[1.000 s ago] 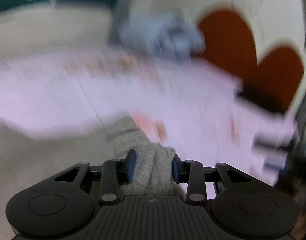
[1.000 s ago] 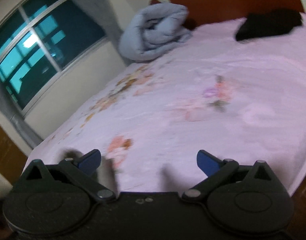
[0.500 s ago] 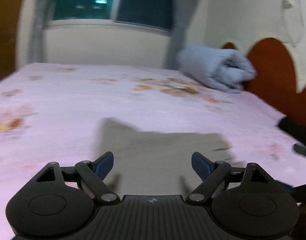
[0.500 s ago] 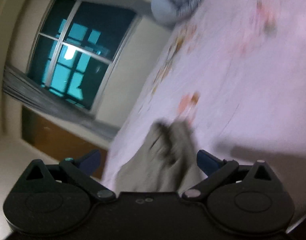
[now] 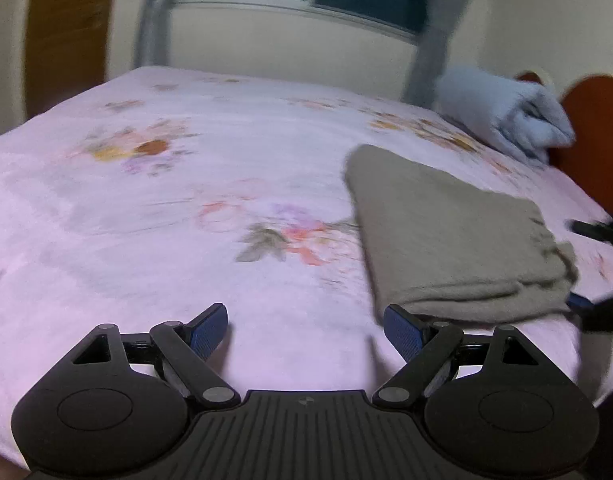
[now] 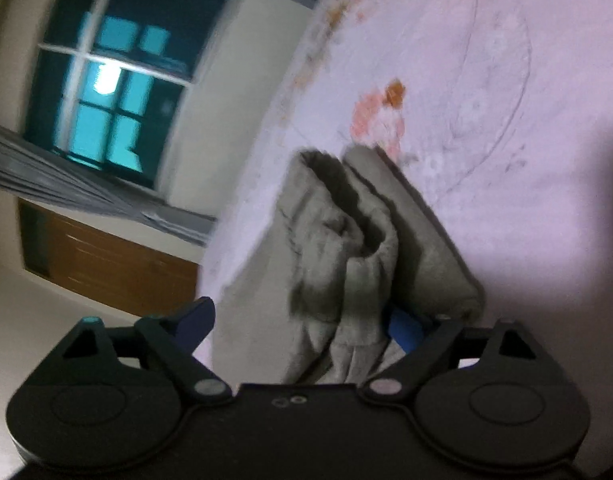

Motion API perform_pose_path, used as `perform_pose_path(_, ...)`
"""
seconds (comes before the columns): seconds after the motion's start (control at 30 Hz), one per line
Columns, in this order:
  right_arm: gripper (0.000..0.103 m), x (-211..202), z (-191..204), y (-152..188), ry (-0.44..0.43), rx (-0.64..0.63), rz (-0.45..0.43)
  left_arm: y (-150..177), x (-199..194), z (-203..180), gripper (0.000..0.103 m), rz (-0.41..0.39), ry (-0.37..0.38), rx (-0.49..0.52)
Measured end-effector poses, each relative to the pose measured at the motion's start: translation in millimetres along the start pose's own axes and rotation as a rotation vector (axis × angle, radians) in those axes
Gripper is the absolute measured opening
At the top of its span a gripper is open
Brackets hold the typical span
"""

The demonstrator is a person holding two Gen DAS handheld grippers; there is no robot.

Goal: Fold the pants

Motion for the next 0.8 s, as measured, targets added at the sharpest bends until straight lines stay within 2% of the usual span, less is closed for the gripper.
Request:
perform_pose_path(0.1, 0.072, 13, 6, 1, 0.088, -0.023, 0.024, -3, 8, -18, 0.085, 0.030, 0.042, 0.085)
perform_pose_path(0.13, 0.061, 14, 10, 1, 0.100, -0.035, 0.026, -5, 11, -25, 0.085, 0.036, 0.059, 0.109)
perform_pose_path(0.17, 0.030, 13, 16, 0, 0.108, -0.056, 0.020, -5, 13, -31, 0.085, 0.050, 0.072, 0.136)
perform_pose_path(0.27, 0.028, -3, 38, -1, -0.021, -0.070, -0.014, -6, 32, -41, 0.085, 0.129, 0.036, 0.174)
perform_pose_path(0.4, 0.028, -15, 70, -1, -0.079, -0.131, -0.018, -15, 48, -31, 0.085, 0.128, -0.055, 0.125)
perform_pose_path(0.47, 0.028, -22, 81, -3, -0.115, -0.144, -0.021, -14, 52, -23, 0.085, 0.147, -0.072, 0.099)
perform_pose_path(0.53, 0.028, -24, 85, -3, -0.095, -0.184, -0.030, -10, 50, -20, 0.085, 0.155, -0.073, 0.111)
perform_pose_path(0.6, 0.028, -21, 69, -3, -0.051, -0.168, -0.028, -5, 49, -14, 0.086, 0.162, -0.073, 0.108)
perform_pose_path(0.7, 0.027, -5, 10, -2, 0.086, -0.062, 0.002, -4, 49, -5, 0.087, 0.170, -0.048, 0.068)
perform_pose_path(0.73, 0.026, 1, -16, 2, 0.101, 0.009, 0.033, -3, 50, -6, 0.087, 0.172, -0.048, 0.077)
perform_pose_path(0.8, 0.024, -4, -32, 8, 0.039, 0.038, 0.016, -3, 51, -7, 0.087, 0.171, -0.051, 0.086)
Point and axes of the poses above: each gripper's, at about its wrist camera, not at the fingertips, and x roughly the way its jaws point, z to its left, y to its underside, the point moved 4 cm from there along x, roughly the way its jaws point, and after that the axes turned 4 degrees about y, right-handed, at the moved point
